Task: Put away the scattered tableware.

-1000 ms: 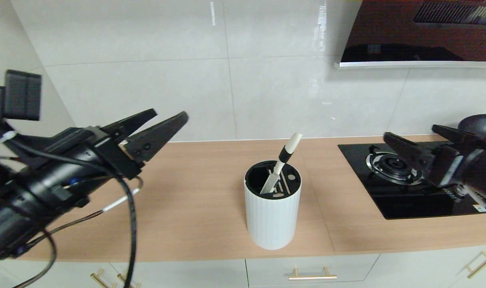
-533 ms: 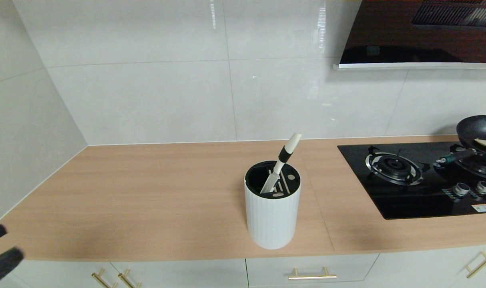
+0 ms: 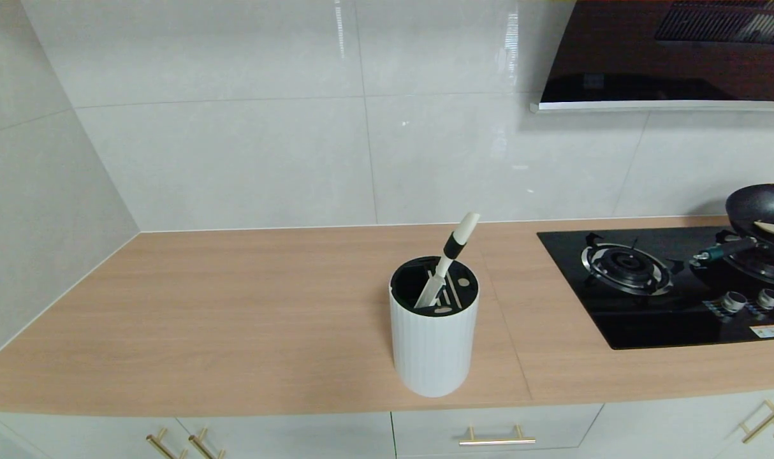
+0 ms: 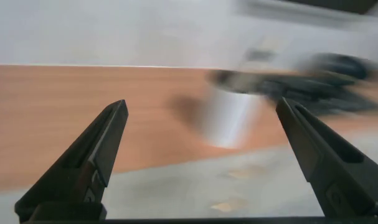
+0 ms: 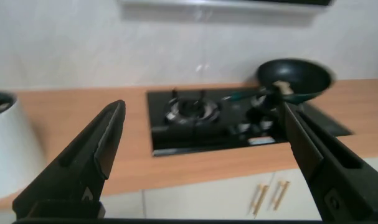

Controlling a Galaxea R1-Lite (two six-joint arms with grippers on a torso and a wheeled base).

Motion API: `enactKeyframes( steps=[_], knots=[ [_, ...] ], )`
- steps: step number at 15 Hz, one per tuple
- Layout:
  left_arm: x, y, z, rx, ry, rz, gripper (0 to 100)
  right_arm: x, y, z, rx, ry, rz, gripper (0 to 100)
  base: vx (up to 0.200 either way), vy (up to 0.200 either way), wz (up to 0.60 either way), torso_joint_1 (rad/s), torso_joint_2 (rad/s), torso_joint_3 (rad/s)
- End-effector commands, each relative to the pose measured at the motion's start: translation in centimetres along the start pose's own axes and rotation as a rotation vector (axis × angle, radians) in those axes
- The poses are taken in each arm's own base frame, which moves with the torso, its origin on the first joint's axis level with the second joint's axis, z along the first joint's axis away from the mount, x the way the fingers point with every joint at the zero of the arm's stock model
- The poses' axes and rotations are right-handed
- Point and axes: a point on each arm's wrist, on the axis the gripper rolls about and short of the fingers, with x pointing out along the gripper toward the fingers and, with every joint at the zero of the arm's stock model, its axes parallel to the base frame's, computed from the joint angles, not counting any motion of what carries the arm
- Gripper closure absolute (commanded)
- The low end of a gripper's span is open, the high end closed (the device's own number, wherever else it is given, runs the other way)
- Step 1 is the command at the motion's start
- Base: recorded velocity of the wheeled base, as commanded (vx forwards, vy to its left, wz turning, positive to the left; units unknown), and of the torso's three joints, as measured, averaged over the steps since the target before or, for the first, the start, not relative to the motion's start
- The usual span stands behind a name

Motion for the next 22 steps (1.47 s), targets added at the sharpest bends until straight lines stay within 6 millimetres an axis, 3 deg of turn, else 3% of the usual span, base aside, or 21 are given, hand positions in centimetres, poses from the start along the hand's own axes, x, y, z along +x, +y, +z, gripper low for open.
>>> enactKeyframes(
  steps=[1,3,5,7,9,13,16,22],
  knots=[
    [-0.7,-0.2,-2.3,0.054,-0.036,0.048,0,-1.1,0.0,-1.2,0.005,-0.045,-0.036,0,0.0,0.0,0.0,0.0,0.0,0.0],
    [-0.1,0.1,-4.3,0.061,-0.003,0.069,0,-0.7,0.2,-2.2,0.017,-0.044,-0.055,0,0.0,0.0,0.0,0.0,0.0,0.0],
    [1.5,1.1,-7.9,0.118,0.031,0.13,0,0.5,1.1,-6.5,0.015,-0.002,-0.006,0,0.0,0.0,0.0,0.0,0.0,0.0],
    [1.9,1.5,-9.4,0.168,0.065,0.19,0,0.6,1.4,-7.6,0.062,0.057,0.073,0,0.0,0.0,0.0,0.0,0.0,0.0],
    [1.8,1.6,-9.7,0.172,0.095,0.194,0,0.4,1.6,-9.1,0.057,0.202,0.122,0,0.0,0.0,0.0,0.0,0.0,0.0],
    [1.9,1.6,-9.7,0.146,0.087,0.194,0,0.3,1.9,-9.0,0.027,0.183,0.237,0,0.0,0.0,0.0,0.0,0.0,0.0],
    [1.9,1.6,-9.7,0.146,0.087,0.194,0,0.3,1.7,-9.0,0.024,0.191,0.152,0,0.0,0.0,0.0,0.0,0.0,0.0],
    [1.9,1.6,-9.7,0.146,0.087,0.194,0,0.2,1.9,-9.5,0.09,0.237,0.208,0,0.0,0.0,0.0,0.0,0.0,0.0]
  ],
)
